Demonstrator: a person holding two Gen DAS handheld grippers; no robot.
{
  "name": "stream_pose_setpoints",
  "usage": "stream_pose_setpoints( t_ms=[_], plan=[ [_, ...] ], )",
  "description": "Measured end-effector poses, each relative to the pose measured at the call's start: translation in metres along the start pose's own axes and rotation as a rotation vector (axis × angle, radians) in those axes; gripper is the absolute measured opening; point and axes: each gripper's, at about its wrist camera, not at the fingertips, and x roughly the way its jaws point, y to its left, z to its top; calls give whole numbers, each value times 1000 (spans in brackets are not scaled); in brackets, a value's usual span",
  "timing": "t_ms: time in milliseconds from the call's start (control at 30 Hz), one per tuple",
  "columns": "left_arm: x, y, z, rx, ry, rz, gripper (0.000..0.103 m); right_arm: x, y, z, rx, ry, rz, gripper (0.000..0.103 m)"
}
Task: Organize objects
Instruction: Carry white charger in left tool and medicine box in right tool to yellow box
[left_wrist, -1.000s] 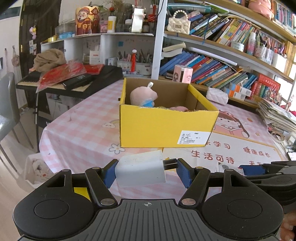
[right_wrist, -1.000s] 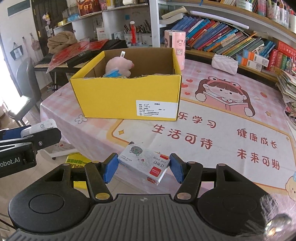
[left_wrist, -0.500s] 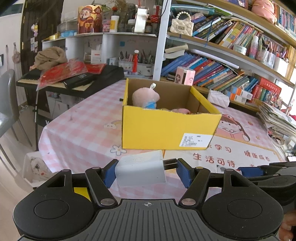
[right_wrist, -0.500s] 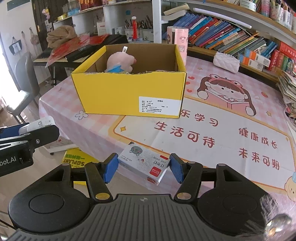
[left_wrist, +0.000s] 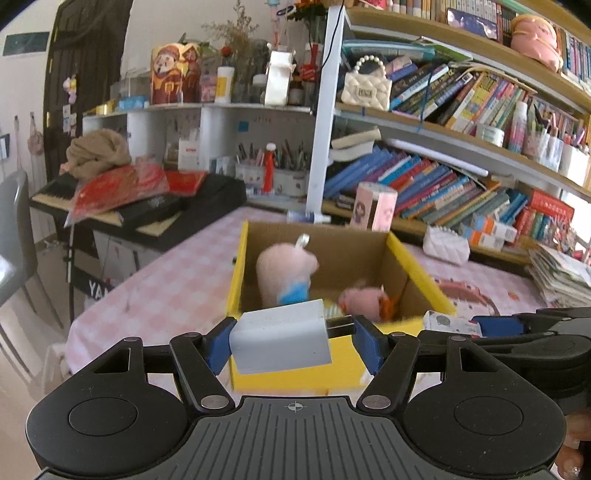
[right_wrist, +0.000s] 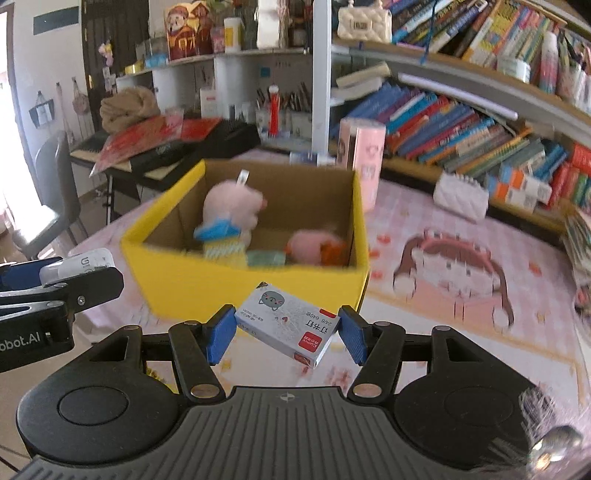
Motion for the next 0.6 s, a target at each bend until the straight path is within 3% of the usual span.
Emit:
stream_pose_setpoints(
  t_ms=[267,600],
  plan=[
    [46,-12,21,-17,-6,34,67,42,-24,40,-45,-35,17,58],
    [103,-33,23,44,80,97,67,98,-39,62,-151,-38,40,58]
  ],
)
